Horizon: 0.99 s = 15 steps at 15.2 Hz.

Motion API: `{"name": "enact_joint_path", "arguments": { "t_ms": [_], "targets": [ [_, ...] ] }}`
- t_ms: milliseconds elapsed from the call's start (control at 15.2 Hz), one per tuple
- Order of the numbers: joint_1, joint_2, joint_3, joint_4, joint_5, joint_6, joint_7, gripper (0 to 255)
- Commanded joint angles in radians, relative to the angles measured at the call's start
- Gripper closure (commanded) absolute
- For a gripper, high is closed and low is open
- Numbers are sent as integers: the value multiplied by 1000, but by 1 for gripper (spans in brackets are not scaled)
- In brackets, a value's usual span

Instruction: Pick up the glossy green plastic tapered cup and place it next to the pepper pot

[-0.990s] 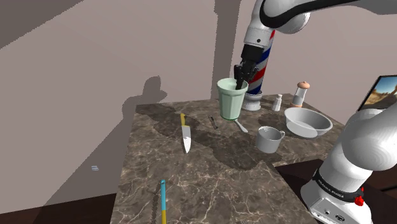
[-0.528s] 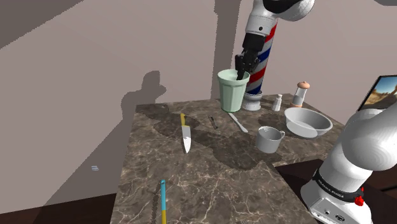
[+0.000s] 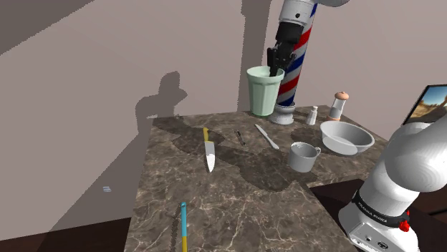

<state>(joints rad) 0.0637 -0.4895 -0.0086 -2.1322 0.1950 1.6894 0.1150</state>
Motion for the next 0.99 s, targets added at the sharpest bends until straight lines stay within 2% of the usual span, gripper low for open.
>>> {"name": "enact_joint_path", "arguments": {
  "t_ms": [0, 264, 924],
  "targets": [
    [1, 6, 0, 35, 0, -27, 7, 255],
    [1, 17, -1, 92, -2, -73, 14, 255],
    [-76, -124, -174, 6, -96, -164, -195, 255]
  ]
}}
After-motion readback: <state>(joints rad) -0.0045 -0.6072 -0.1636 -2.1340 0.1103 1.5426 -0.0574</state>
